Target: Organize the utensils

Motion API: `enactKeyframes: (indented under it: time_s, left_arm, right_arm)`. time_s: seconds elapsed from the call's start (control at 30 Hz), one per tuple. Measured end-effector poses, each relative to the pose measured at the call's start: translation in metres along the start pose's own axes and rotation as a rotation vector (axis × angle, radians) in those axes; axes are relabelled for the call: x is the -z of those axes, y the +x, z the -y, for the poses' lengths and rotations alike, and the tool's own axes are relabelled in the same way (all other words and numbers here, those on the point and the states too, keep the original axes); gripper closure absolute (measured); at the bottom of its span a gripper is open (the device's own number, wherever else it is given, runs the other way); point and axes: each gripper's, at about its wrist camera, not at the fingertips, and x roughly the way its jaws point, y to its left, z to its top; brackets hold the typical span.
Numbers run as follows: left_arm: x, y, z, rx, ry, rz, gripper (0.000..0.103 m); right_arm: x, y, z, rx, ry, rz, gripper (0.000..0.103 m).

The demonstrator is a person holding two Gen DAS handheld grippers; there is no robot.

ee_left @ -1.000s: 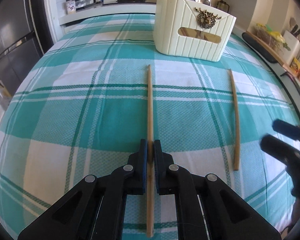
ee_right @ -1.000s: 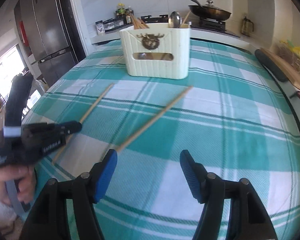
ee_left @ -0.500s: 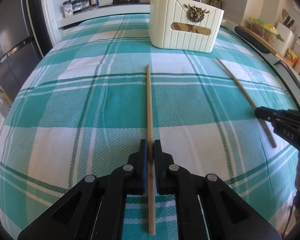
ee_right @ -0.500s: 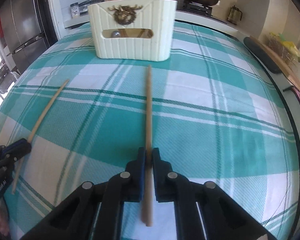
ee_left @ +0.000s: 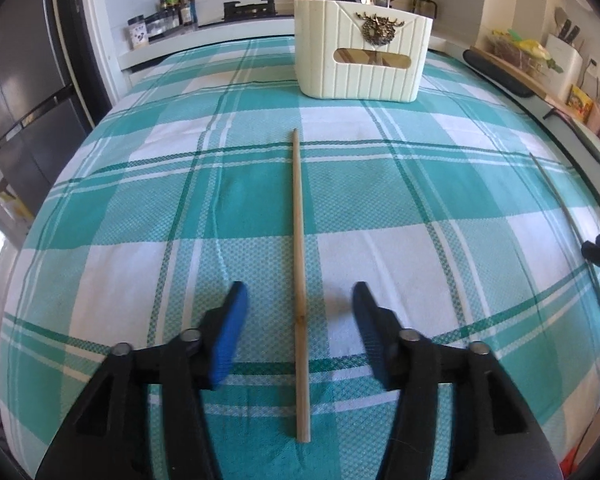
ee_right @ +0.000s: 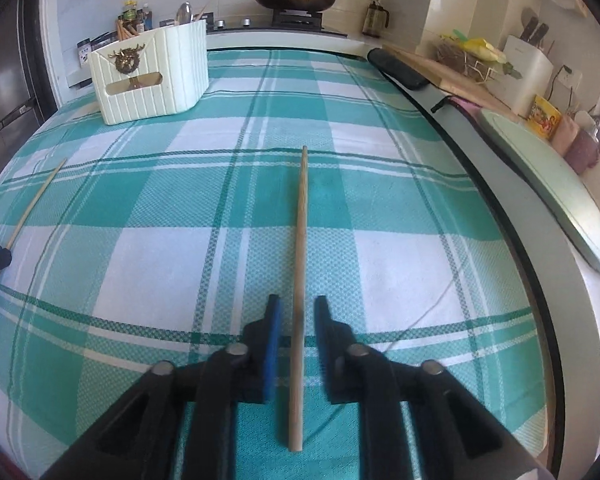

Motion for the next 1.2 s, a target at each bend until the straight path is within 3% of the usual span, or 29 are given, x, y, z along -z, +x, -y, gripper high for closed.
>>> enactKeyframes:
  time_s: [0.03,0.07,0.17,0.27,0.47,1.2]
  left_arm:
    - [-0.001,0.0,-0.001,-0.005,-0.006,0.001,0.032]
    - [-0.002,0.001,-0.003,-0.009,-0.01,-0.005,0.031]
    - [-0.003,0.012,-0.008,-0.028,-0.016,-0.057,0.022]
    - [-0.003,0.014,-0.015,-0.03,-0.036,-0.057,0.015]
    - [-0.004,0.019,-0.012,-0.02,-0.023,-0.063,0.004]
    - [-0.003,0.02,-0.01,-0.014,-0.015,-0.067,0.001]
  right_arm:
    - [-0.001,0.0,-0.003,0.01,-0.01,0.013,0.045]
    - [-0.003,0.0,-0.004,0.011,-0.014,0.031,0.043]
    - [-0.009,0.008,-0.008,0.013,-0.026,0.034,0.043]
    - [-0.011,0.023,-0.009,0.003,-0.028,-0.011,0.043]
    - [-0.011,0.029,0.003,-0.063,0.049,-0.006,0.041]
    - [-0.008,0.029,0.003,-0.069,0.061,0.002,0.039]
